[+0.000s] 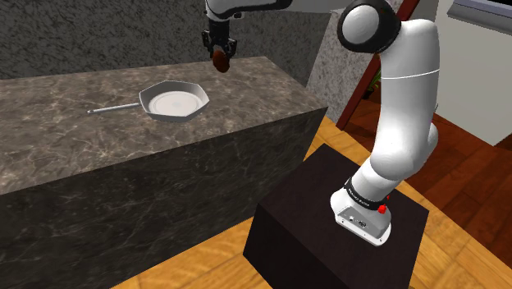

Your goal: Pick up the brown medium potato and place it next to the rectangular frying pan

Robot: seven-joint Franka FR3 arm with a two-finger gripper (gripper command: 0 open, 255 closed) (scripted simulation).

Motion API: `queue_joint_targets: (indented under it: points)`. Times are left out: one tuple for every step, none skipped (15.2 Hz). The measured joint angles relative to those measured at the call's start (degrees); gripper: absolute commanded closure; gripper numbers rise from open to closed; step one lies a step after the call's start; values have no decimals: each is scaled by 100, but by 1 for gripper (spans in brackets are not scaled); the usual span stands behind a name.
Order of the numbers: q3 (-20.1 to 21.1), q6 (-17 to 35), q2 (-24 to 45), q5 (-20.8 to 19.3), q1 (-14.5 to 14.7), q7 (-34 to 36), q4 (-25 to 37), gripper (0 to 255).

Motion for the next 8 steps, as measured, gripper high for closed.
queue_joint_targets:
  points:
    - [-8, -180, 234, -40, 113, 34, 408, 255]
    - [-25, -376, 558, -91, 252, 62, 926, 255]
    - [-48, -572, 905, -141, 402, 87, 1463, 255]
    - [-103, -969, 1528, -209, 672, 62, 2523, 255]
    - [-125, -1137, 1779, -222, 761, 58, 2913, 255]
    - [-137, -1169, 1888, -230, 793, 60, 3053, 255]
    - [-139, -1130, 1907, -233, 797, 79, 3027, 255]
    - [-133, -1026, 1861, -234, 768, 100, 2872, 255]
